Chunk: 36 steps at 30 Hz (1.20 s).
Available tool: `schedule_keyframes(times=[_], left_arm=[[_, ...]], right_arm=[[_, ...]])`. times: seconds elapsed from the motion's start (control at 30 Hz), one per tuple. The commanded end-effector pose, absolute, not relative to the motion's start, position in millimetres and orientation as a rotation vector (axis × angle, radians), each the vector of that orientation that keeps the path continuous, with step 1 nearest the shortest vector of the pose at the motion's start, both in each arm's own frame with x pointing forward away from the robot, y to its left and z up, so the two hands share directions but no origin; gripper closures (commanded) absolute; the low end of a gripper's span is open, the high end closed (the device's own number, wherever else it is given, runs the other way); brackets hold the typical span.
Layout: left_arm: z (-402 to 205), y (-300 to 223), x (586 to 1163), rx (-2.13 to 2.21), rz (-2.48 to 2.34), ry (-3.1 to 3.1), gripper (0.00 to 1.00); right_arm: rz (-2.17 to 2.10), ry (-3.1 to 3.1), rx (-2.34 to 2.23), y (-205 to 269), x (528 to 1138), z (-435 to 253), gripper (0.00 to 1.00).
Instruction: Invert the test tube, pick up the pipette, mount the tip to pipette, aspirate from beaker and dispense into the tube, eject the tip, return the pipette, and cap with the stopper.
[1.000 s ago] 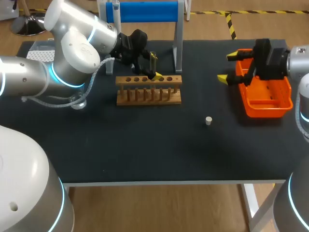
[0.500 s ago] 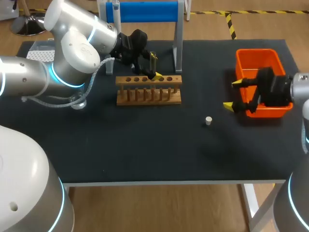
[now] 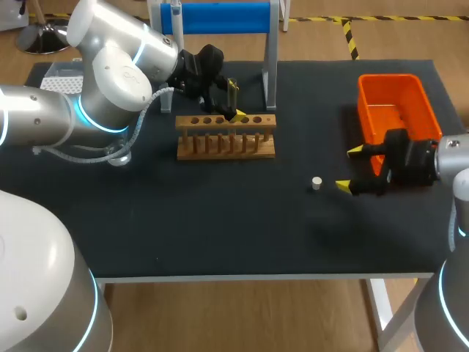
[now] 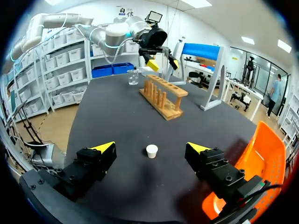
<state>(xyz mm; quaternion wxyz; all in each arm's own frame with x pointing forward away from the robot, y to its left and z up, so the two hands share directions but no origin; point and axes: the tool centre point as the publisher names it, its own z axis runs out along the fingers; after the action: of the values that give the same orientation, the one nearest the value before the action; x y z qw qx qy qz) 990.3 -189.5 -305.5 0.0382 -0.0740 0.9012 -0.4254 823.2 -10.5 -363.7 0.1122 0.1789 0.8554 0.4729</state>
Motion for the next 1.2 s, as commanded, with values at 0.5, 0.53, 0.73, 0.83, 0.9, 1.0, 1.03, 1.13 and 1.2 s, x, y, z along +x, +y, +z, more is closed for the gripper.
schedule_keyframes(times=[0.5, 0.53, 0.73, 0.83, 0.9, 1.0, 1.03, 1.13, 1.2], left_arm=[[-305, -189, 991, -0.227, -1.303, 2.770, 0.00], [-305, -189, 991, -0.227, -1.303, 2.770, 0.00], [-305, -189, 991, -0.227, -1.303, 2.770, 0.00], [-305, -189, 991, -0.227, -1.303, 2.770, 0.00], [-305, -189, 991, -0.227, -1.303, 2.770, 0.00], [-305, -189, 991, -0.227, -1.303, 2.770, 0.00], [-305, -189, 991, -0.227, -1.303, 2.770, 0.00], [-305, -189, 991, -0.227, -1.303, 2.770, 0.00], [-305, -189, 991, -0.227, -1.303, 2.770, 0.00]], right_arm=[[1.360, 2.485, 0.588, 8, 812, -399, 0.00], [1.358, 2.484, 0.591, 8, 812, -400, 0.00], [1.348, 2.491, 0.592, 10, 812, -404, 0.00], [1.344, 2.493, 0.590, 10, 813, -405, 0.00], [1.341, 2.493, 0.589, 11, 814, -406, 0.00], [1.339, 2.491, 0.595, 13, 816, -407, 0.00], [1.339, 2.489, 0.597, 13, 817, -408, 0.00], [1.341, 2.488, 0.604, 15, 819, -409, 0.00], [1.340, 2.488, 0.608, 17, 820, -411, 0.00]])
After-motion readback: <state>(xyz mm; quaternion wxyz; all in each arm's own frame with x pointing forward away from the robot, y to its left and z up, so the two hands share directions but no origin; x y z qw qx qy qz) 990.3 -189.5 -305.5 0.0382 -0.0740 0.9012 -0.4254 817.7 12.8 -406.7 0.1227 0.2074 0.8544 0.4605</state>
